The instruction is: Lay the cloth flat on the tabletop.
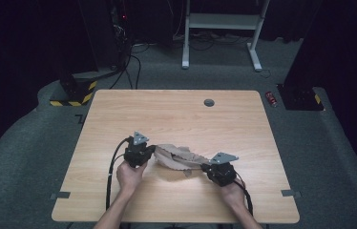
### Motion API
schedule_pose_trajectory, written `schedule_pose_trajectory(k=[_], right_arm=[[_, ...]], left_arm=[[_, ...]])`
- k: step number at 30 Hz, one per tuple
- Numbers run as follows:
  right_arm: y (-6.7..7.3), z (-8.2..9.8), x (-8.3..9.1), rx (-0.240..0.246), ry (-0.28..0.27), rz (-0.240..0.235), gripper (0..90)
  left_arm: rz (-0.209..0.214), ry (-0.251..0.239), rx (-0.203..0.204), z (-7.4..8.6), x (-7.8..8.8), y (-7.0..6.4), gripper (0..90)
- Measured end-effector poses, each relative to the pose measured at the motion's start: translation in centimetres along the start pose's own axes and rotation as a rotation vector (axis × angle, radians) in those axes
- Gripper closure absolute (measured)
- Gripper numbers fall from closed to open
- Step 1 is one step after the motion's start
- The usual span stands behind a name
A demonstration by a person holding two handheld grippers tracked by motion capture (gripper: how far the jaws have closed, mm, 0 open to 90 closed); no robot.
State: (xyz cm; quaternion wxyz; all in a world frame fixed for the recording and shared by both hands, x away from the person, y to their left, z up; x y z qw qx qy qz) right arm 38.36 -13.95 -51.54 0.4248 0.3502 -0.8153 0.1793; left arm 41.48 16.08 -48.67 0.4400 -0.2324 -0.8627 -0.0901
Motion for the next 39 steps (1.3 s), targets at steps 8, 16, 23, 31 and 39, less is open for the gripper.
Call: schedule_pose_trajectory(k=[8,16,23,31,39], right_arm=[[-0.3,0.1,-0.5,0.005,0.046,-0.041,87.4],[0.8,0.2,0.1,0.048,0.034,-0.063,74.4],[0.0,-1.1,0.3,-0.021,-0.024,0.005,61.8],[-1.0,-2.2,-1.9,-0.070,0.016,-0.038,67.1],[-0.7,-1.8,-1.6,-0.035,0.024,-0.056,88.5]], left_arm=[[-0.036,0.074,-0.018,1.2,-1.4,0.4,89.7],[-0.016,0.066,-0.054,2.5,-0.5,-1.0,56.5],[-0.035,0.034,-0.220,0.6,-0.2,-5.0,45.1],[-0.037,0.075,-0.277,-0.5,-2.8,-7.1,48.7],[-0.012,0.095,-0.251,-0.4,-3.2,-6.0,88.0]])
Point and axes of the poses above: each handheld gripper's, and its own axes: x roughly backward along the jaws, z roughly out of its underside, y roughly to its left, the point moved 2 cm from there along -x, roughly forward along the jaws, and after that the axes turned 13 degrees about y, right-handed, at the moved point
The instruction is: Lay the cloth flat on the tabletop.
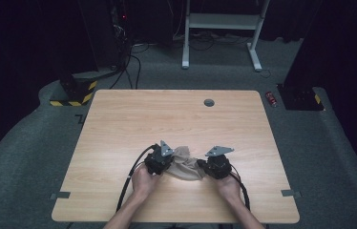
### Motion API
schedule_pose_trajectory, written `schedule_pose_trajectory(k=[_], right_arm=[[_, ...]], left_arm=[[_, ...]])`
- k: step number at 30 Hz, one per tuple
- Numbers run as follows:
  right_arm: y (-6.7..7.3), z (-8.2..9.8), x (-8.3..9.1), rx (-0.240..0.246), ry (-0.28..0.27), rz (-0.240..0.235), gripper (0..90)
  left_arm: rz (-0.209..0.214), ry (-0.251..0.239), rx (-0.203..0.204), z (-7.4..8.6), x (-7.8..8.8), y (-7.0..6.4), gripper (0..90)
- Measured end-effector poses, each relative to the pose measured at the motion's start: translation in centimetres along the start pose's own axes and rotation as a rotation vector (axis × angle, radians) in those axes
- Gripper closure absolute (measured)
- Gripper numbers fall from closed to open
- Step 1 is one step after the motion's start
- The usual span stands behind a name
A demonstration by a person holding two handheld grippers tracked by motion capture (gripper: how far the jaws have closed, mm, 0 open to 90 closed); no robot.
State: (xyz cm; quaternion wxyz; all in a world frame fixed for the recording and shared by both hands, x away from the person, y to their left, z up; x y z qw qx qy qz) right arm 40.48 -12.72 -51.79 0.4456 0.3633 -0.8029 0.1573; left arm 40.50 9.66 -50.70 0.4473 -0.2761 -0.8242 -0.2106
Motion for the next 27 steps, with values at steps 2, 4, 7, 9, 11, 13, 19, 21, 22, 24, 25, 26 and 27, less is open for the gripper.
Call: schedule_pose_trajectory(k=[2,4,7,9,11,13,19,21,22,24,25,26,27], right_arm=[[0.1,0.2,0.2,-0.002,-0.001,-0.002,88.6],[0.4,0.7,0.8,0.016,-0.005,-0.005,88.7],[1.0,1.7,1.5,0.035,-0.002,-0.019,88.8],[2.1,2.7,1.8,0.067,0.018,-0.026,88.9],[2.4,2.9,1.7,0.076,0.030,-0.029,88.9],[2.8,3.2,1.5,0.086,0.048,-0.041,88.2],[2.1,2.2,2.3,0.023,-0.035,-0.004,74.0],[1.9,1.8,2.5,0.015,-0.049,0.004,73.9],[1.6,1.3,2.5,0.009,-0.058,0.012,73.8],[1.4,0.5,2.2,-0.005,-0.053,0.015,73.0],[1.4,-0.4,1.4,0.004,-0.039,0.024,71.9],[1.4,-0.4,1.4,0.004,-0.039,0.024,71.9],[1.5,-0.7,1.0,0.004,-0.033,0.023,71.3]], left_arm=[[-0.001,-0.002,0.009,0.2,0.2,0.3,88.6],[0.004,-0.011,0.042,0.7,0.7,0.9,88.6],[0.076,-0.024,0.101,2.0,1.5,1.8,88.3],[0.069,-0.008,0.119,3.2,1.8,2.1,88.2],[0.083,-0.006,0.135,3.6,1.9,2.3,88.1],[0.083,-0.001,0.157,4.5,2.1,2.7,87.9],[0.078,-0.017,0.170,4.4,2.6,2.9,80.2],[0.089,-0.025,0.168,4.3,2.7,2.8,78.2],[0.094,-0.032,0.165,4.1,2.8,2.7,75.8],[0.083,-0.031,0.156,3.8,2.7,2.4,74.4],[0.079,-0.031,0.148,3.6,2.7,2.3,74.1],[0.079,-0.029,0.150,3.5,2.6,2.2,74.1],[0.079,-0.026,0.148,3.4,2.6,2.1,74.2]])
Point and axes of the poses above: each handheld gripper's, and its own axes: x roughly backward along the jaws, z roughly out of its underside, y roughly to its left, the point moved 2 cm from there along -x, roughly forward along the jaws, and after that the axes turned 13 degrees about y, right-handed, at the moved point
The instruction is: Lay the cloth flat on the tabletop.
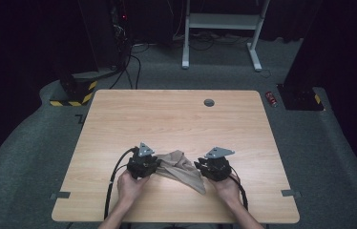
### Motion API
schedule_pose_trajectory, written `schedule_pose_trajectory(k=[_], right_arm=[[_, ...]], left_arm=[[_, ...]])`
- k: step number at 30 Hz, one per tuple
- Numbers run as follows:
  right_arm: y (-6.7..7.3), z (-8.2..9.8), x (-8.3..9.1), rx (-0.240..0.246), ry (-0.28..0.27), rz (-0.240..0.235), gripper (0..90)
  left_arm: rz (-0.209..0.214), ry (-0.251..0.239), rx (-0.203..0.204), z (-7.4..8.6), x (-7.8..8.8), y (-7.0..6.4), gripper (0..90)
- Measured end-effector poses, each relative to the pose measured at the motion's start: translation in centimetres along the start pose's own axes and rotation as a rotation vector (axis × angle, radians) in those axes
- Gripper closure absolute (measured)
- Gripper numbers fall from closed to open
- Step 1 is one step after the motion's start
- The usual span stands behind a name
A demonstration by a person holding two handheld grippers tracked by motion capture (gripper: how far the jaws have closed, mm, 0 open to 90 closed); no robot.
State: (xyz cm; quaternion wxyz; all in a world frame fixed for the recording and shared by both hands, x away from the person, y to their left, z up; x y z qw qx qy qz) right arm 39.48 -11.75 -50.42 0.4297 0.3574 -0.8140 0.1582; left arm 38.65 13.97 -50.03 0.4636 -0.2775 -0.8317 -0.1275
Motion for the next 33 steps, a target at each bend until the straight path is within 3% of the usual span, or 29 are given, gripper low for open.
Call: schedule_pose_trajectory(k=[3,5,9,16,20,27,33], right_arm=[[0.4,-1.1,-2.0,0.014,0.035,0.000,69.2],[0.4,-1.3,-2.3,0.020,0.042,0.002,69.2],[0.1,-1.3,-3.7,-0.002,0.083,0.003,70.6],[0.1,-1.4,-4.1,0.027,0.100,-0.014,86.6],[0.0,-1.5,-3.6,0.020,0.081,0.001,87.9],[-0.6,-2.1,-1.4,0.018,0.018,0.042,88.1],[-1.2,-2.9,0.7,0.025,-0.040,0.088,88.1]], left_arm=[[0.004,0.001,-0.010,-0.2,-0.1,-0.1,80.8],[0.013,-0.002,-0.015,-0.3,-0.1,0.0,85.2],[0.031,-0.009,-0.003,-0.2,0.2,0.2,88.2],[0.044,-0.036,0.011,-0.4,1.0,0.8,88.6],[0.049,-0.056,0.027,-0.3,1.5,1.1,88.6],[0.051,-0.076,0.056,-0.3,2.0,1.8,88.7],[0.025,-0.075,0.065,-0.7,2.4,2.7,88.6]])
Point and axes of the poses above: each handheld gripper's, and its own axes: x roughly backward along the jaws, z roughly out of its underside, y roughly to its left, the point moved 2 cm from there along -x, roughly forward along the jaws, and after that the axes turned 13 degrees about y, right-handed, at the moved point
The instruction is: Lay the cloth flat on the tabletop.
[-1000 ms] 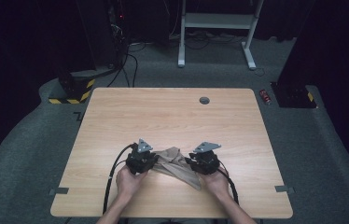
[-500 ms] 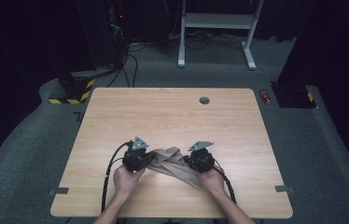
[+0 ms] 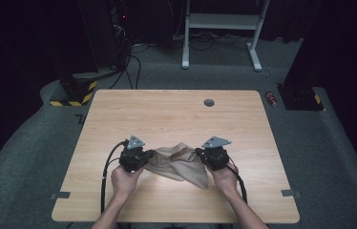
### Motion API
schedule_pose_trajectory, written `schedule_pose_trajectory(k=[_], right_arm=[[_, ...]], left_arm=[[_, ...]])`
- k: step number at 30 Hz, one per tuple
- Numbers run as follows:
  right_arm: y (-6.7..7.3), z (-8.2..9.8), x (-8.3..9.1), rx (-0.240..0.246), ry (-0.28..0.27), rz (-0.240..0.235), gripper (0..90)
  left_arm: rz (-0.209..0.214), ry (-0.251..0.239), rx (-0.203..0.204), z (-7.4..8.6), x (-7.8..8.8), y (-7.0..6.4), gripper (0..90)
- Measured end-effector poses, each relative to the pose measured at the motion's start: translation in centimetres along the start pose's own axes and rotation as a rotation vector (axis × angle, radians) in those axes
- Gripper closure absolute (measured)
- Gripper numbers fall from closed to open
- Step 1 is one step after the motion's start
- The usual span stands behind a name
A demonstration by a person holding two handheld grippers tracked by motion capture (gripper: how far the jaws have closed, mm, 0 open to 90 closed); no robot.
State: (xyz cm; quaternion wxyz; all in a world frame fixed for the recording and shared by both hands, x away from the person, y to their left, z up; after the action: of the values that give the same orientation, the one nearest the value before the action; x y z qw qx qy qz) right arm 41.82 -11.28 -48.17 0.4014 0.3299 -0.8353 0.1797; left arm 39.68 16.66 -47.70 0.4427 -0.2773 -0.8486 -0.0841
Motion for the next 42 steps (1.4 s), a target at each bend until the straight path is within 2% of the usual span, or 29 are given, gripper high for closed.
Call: schedule_pose_trajectory(k=[2,3,4,6,8,9,10,11,12,13,14,15,18,20,21,22,24,26,27,28,31,32,33,34,36,37,38,39,42], right_arm=[[0.0,-0.2,0.3,0.015,-0.009,0.013,88.0],[0.6,-0.1,-0.1,0.051,0.010,0.008,87.8],[0.9,-0.1,-0.4,0.066,0.023,0.004,87.5],[1.7,0.3,-1.5,0.097,0.060,-0.018,84.7],[2.1,0.5,-2.0,0.102,0.073,-0.030,81.0],[2.5,1.0,-2.7,0.103,0.090,-0.054,76.7],[2.5,1.0,-2.7,0.103,0.090,-0.054,76.7],[2.6,1.1,-2.8,0.093,0.086,-0.060,75.3],[2.3,1.3,-2.6,0.074,0.072,-0.062,72.9],[2.3,1.3,-2.6,0.074,0.072,-0.062,72.9],[2.0,1.3,-2.4,0.055,0.063,-0.063,72.4],[1.3,1.3,-1.8,0.015,0.037,-0.053,72.3],[0.8,1.3,-1.5,-0.014,0.034,-0.046,72.4],[0.4,1.3,-1.6,-0.027,0.044,-0.036,72.3],[0.5,1.3,-2.1,-0.038,0.068,-0.041,72.5],[0.5,1.3,-2.1,-0.038,0.068,-0.041,72.5],[0.8,1.1,-2.9,-0.028,0.087,-0.040,74.3],[1.2,1.0,-3.7,-0.013,0.105,-0.055,82.3],[1.5,0.9,-3.8,-0.004,0.098,-0.060,87.6],[1.5,0.9,-3.8,-0.004,0.098,-0.060,87.6],[2.0,0.5,-3.0,0.012,0.055,-0.053,88.3],[2.2,0.2,-2.4,0.031,0.032,-0.041,88.3],[3.0,-0.3,-1.7,0.090,0.007,-0.022,88.2],[3.0,-0.3,-1.7,0.090,0.007,-0.022,88.2],[4.1,-0.6,-1.5,0.135,0.006,-0.020,88.0],[4.9,-0.8,-2.0,0.164,0.031,-0.043,87.3],[4.9,-0.8,-2.0,0.164,0.031,-0.043,87.3],[5.6,-0.6,-3.2,0.188,0.090,-0.081,83.6],[6.1,-0.1,-4.0,0.192,0.114,-0.111,80.8]], left_arm=[[-0.005,0.040,0.011,0.0,-0.9,0.7,88.5],[0.005,0.065,0.035,0.2,-1.9,1.2,88.4],[0.005,0.065,0.035,0.2,-1.9,1.2,88.2],[0.014,0.080,0.063,0.6,-2.9,1.5,85.3],[0.015,0.081,0.066,0.7,-3.0,1.4,81.3],[0.044,0.074,0.063,0.8,-2.9,1.1,70.3],[0.044,0.074,0.063,0.8,-2.9,1.1,64.9],[0.057,0.062,0.052,0.7,-2.7,0.7,64.9],[0.055,0.034,0.040,0.7,-2.1,0.3,57.6],[0.055,0.034,0.040,0.7,-2.1,0.3,55.1],[0.048,0.021,0.029,0.6,-1.7,0.1,55.1],[0.051,0.001,0.020,0.5,-1.1,-0.2,52.1],[0.055,-0.003,0.001,0.3,-0.9,-0.7,50.9],[0.055,0.006,-0.026,-0.1,-1.2,-1.2,50.0],[0.060,0.024,-0.039,-0.5,-2.0,-1.6,49.4],[0.060,0.024,-0.039,-0.5,-2.0,-1.6,49.2],[0.061,0.055,-0.041,-0.7,-3.2,-1.6,49.1],[0.052,0.090,-0.036,-0.7,-4.2,-1.4,51.7],[0.046,0.099,-0.036,-0.6,-4.4,-1.3,57.7],[0.046,0.105,-0.029,-0.5,-4.6,-1.2,57.7],[0.046,0.115,-0.006,0.1,-4.9,-0.6,65.7],[0.044,0.117,-0.003,0.2,-4.9,-0.4,67.9],[0.048,0.116,0.009,0.3,-4.9,-0.3,71.7],[0.045,0.118,0.006,0.3,-4.9,-0.1,71.7],[0.047,0.118,0.010,0.4,-4.8,0.0,76.0],[0.048,0.117,0.007,0.3,-4.8,0.0,80.7],[0.048,0.117,0.007,0.3,-4.8,0.0,83.1],[0.050,0.119,0.001,0.3,-4.8,0.1,84.6],[0.058,0.126,0.005,0.3,-4.9,0.1,86.6]])
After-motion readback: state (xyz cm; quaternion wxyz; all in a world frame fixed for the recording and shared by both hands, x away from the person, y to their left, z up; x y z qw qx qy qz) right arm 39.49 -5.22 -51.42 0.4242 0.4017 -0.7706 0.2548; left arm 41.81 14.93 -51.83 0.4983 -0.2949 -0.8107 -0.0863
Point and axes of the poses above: each handheld gripper's, and its own axes: x roughly backward along the jaws, z roughly out of its underside, y roughly to its left, the point moved 2 cm from there along -x, roughly forward along the jaws, and after that the axes turned 13 degrees about y, right-handed, at the moved point
